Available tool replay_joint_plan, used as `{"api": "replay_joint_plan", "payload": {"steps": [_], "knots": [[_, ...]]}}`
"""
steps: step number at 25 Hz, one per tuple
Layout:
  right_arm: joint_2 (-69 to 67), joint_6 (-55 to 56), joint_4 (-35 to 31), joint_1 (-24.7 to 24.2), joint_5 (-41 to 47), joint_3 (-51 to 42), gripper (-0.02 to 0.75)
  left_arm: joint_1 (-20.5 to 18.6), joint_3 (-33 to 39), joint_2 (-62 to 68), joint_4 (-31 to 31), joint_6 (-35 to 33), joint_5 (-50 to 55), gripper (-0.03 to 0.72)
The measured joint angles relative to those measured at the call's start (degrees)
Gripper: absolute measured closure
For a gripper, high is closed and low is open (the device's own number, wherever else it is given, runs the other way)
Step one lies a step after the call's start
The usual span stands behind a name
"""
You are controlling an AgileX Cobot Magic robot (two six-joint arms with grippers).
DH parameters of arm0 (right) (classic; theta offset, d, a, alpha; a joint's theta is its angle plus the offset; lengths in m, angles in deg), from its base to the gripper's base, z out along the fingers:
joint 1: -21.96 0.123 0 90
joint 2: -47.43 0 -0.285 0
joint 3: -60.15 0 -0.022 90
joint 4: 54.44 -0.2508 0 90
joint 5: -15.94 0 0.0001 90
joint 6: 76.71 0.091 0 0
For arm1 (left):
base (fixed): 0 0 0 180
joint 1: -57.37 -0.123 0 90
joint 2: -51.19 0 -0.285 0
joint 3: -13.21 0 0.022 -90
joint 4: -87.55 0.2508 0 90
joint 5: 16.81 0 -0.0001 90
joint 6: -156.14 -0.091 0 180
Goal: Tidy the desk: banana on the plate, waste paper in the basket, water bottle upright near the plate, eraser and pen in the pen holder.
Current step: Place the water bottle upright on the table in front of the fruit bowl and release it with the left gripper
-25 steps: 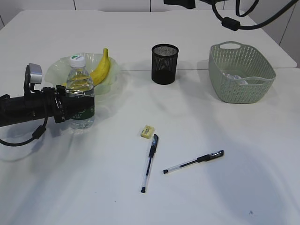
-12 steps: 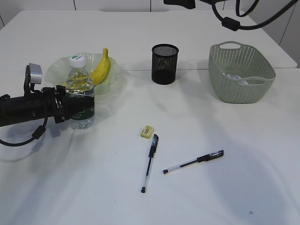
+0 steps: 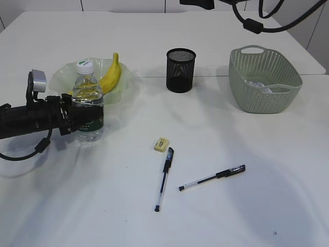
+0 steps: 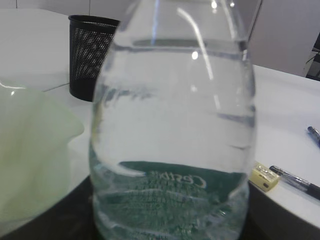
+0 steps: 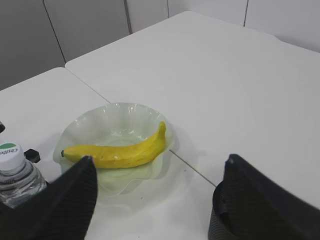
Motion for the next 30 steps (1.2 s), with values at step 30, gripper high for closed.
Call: {"api": "replay_joint_plan", "payload": {"steps": [30], "knots": [[0.0, 0.0, 0.0, 0.0, -1.83, 0.0, 0.153, 0.0, 0.0, 0.56, -1.54, 0.0, -0.01, 0.239]]}}
